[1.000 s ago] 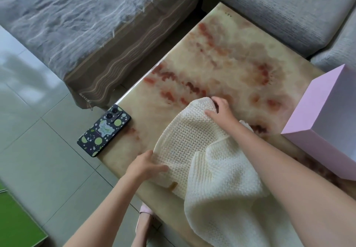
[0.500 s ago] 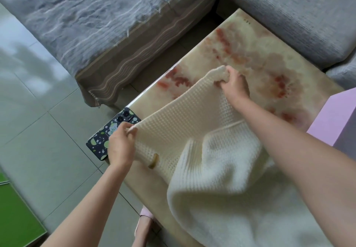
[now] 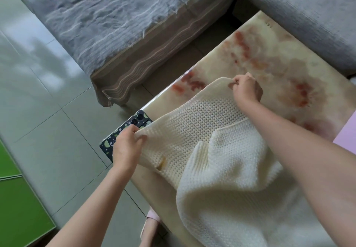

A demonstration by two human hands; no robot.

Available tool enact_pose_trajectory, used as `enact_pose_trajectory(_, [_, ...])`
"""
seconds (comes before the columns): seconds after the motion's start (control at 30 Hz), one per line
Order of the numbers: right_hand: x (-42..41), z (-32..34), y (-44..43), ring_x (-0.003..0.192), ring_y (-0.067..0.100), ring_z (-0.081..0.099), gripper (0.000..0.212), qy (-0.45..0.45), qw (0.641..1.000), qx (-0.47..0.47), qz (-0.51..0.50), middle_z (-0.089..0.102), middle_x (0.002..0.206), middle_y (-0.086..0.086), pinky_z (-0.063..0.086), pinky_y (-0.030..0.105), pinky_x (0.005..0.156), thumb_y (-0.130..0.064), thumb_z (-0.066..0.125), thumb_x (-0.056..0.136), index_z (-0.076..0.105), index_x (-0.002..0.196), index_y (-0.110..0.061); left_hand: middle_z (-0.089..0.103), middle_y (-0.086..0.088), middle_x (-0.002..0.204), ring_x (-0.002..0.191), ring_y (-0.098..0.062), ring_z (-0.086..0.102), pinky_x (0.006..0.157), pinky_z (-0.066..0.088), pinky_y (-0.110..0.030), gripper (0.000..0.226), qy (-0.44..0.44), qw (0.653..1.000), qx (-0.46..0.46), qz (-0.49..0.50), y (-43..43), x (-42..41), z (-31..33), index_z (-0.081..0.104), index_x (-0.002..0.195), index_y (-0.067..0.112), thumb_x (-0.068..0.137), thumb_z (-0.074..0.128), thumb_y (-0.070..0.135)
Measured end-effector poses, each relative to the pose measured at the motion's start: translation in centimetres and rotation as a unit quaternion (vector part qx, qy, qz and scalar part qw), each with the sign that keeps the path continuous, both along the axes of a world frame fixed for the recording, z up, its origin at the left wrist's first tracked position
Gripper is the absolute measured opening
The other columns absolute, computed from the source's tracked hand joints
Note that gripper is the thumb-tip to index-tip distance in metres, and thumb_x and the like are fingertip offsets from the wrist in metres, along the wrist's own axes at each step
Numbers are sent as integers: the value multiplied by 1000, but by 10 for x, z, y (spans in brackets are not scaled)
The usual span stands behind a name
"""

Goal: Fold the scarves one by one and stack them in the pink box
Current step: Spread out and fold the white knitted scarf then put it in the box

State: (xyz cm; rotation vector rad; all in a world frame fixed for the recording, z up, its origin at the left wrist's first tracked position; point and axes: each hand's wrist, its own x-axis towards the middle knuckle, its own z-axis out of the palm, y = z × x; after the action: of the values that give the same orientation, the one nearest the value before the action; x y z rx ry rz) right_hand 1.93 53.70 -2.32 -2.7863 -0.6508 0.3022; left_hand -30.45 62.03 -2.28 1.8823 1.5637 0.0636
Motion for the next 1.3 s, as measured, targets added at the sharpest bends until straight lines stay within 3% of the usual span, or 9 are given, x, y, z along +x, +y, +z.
enact_pose_trajectory(0.27, [0,-5,22,85,32,66,24,85,961,236,-118,69,91,9,54,45,78,-19,43,79,66,82,-28,54,-1,98,79,-18,48,67,34,-30,12,2,995,85,54,18,0,-10,64,96,17,87,63,25])
enact_pose_trajectory(0.4, [-13,-19,1,107,21,59,49,209,961,171,-52,62,114,8,47,34,97,-7,57,88,47,135,-16,52,-8,113,110,-28,44,91,34,-40,37,61,990,125,-37,0,-3,-20,61,112,18,79,73,27])
enact_pose_trajectory(0.5, [-24,-20,-21,118,20,55,55,251,951,179,-1,56,130,8,44,33,101,-5,56,90,39,142,-12,55,-7,111,106,-27,50,94,39,-40,31,2,978,173,-115,-29,7,-13,62,108,15,79,70,23])
enact_pose_trajectory(0.6, [-24,-15,-47,118,19,54,38,224,964,139,33,58,128,4,42,28,94,-12,61,89,56,127,-14,59,5,105,80,-8,58,77,52,-29,19,-78,981,45,-171,-67,17,-7,61,104,18,88,60,27])
enact_pose_trajectory(0.73, [-23,-9,-98,117,25,49,44,145,986,84,8,54,125,6,39,36,98,-27,71,82,57,122,-14,61,6,100,82,-5,56,72,47,-26,20,-45,986,-138,-86,-112,24,-8,57,104,22,92,55,38])
enact_pose_trajectory(0.83, [-18,-12,-133,112,28,51,56,162,986,20,-35,56,118,9,41,38,97,-34,76,76,54,122,-11,60,4,99,85,-10,57,65,46,-26,32,-47,974,-220,-18,-120,31,-6,53,109,20,87,61,42])
enact_pose_trajectory(0.97, [-18,-20,-157,102,28,59,54,207,974,31,-89,63,98,7,46,39,89,-35,81,72,58,112,-7,69,-5,83,72,-19,65,60,51,-36,22,-70,967,-244,-20,-121,36,-3,64,88,15,80,65,35])
enact_pose_trajectory(1.1, [-18,-19,-160,89,27,60,23,191,977,46,-85,63,80,2,46,37,80,-28,78,73,61,83,-15,66,5,96,86,-18,64,81,53,-42,16,-122,961,-247,12,-125,32,5,55,105,26,90,53,30])
enact_pose_trajectory(1.3, [-29,-4,-169,70,21,54,15,190,965,149,-97,59,78,3,49,36,66,-16,68,82,55,86,-10,62,7,94,84,-16,62,80,52,-42,15,-131,960,-246,1,-141,37,19,44,106,28,93,50,29])
